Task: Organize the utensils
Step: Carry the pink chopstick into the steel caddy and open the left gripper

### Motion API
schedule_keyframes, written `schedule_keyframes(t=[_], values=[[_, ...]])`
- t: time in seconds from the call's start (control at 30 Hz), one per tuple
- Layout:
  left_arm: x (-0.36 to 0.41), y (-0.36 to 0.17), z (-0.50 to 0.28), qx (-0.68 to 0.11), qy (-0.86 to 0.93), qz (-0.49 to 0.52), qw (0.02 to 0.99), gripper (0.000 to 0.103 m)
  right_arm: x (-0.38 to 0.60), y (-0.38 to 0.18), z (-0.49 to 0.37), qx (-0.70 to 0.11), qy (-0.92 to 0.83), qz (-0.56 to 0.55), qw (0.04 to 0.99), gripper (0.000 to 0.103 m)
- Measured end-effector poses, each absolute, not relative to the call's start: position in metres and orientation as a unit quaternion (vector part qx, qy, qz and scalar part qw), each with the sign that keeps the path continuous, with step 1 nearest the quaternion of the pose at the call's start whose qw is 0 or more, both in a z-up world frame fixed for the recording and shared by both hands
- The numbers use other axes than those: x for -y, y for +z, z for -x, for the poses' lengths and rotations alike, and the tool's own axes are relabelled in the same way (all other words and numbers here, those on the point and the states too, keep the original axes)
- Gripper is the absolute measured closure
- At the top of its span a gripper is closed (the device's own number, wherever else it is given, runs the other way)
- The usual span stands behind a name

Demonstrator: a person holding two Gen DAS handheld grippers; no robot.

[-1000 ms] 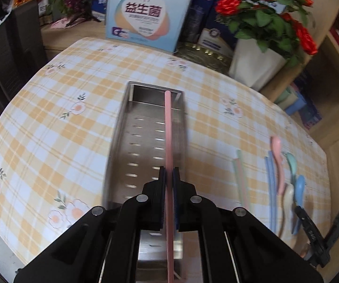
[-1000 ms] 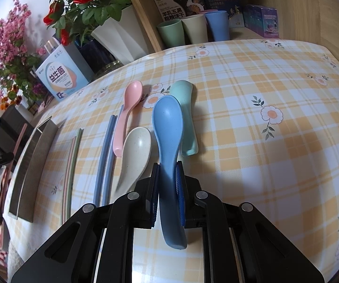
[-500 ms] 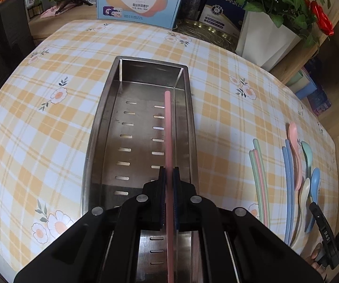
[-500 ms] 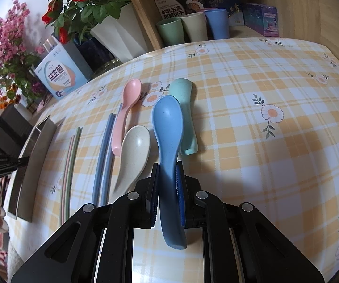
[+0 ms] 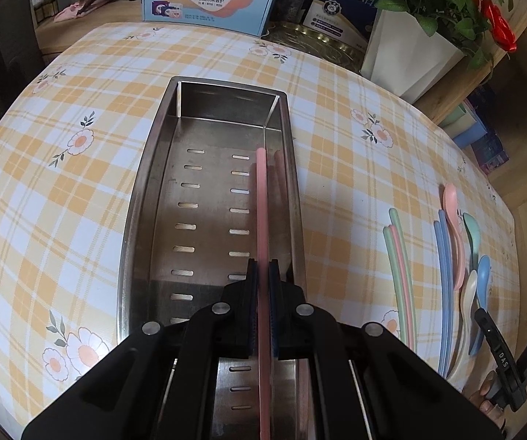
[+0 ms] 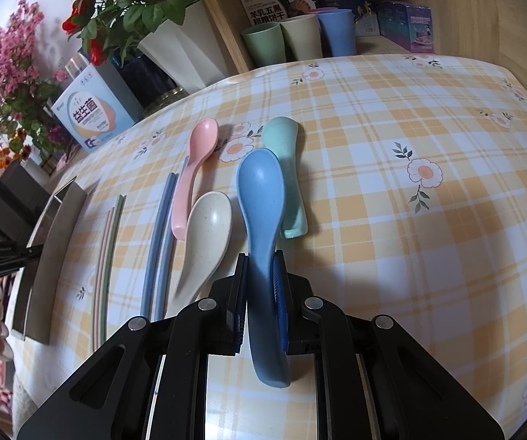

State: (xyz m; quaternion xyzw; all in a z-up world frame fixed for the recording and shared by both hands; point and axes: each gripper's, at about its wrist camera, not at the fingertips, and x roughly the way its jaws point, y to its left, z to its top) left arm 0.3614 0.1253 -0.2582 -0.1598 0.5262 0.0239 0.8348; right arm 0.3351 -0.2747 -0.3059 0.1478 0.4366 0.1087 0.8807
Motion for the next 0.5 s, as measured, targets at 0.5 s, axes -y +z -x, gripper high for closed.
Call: schedule_keyframes(t=[0.5], values=[[-0.1291,-0.2547,-0.3702,-0.519,0.017,0.176,0.836,0.096,0.2754,-0.3072,-0.3346,-0.439,0.109,-0.147,0.88,0.089]])
